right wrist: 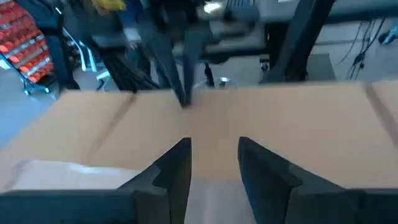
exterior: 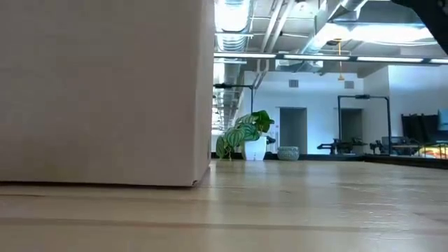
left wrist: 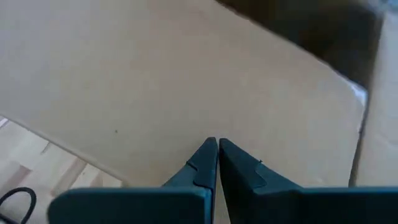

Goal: Wrap mug
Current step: Close the box

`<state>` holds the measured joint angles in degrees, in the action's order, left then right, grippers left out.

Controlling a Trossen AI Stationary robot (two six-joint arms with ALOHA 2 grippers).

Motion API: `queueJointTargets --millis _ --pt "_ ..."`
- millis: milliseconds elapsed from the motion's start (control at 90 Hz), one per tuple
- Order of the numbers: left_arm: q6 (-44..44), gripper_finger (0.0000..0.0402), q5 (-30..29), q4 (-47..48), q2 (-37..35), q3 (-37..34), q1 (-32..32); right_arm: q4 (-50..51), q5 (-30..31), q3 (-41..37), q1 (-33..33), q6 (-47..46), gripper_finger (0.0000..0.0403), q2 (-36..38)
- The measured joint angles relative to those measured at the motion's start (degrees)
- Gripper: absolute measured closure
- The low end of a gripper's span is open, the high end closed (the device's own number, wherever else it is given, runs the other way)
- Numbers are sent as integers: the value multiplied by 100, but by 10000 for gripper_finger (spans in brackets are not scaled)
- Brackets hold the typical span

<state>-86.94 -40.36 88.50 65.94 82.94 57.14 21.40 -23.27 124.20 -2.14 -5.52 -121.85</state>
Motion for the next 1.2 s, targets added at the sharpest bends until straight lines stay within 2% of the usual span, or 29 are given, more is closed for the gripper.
queueJointTargets --millis 144,300,456,556,644,822,967,1067,1200 --pt "186 401 586 -114 -10 685 8 -125 46 6 -1 -60 281 -223" --pt "454 402 2015 -166 -12 1382 9 -57 93 7 17 -42 281 -327" --pt "-183 402 3547 -410 -16 1676 44 -92 173 13 27 62 281 -307" --pt "-616 402 3956 -871 60 1576 266 -59 190 11 12 62 281 -313" --pt "-583 402 4151 -1275 328 1515 560 -67 192 11 6 62 281 -313" --pt "-346 402 4110 -1266 1306 1504 978 -46 192 11 3 59 281 -313" --pt "-358 402 3539 -1985 2198 1497 1040 -45 192 11 1 53 281 -313" --pt "-741 402 2809 -2367 2624 1497 1037 -32 191 11 -16 28 281 -313" --pt "-1445 402 1214 -2522 2796 1510 1073 113 155 11 -56 -42 281 -313"
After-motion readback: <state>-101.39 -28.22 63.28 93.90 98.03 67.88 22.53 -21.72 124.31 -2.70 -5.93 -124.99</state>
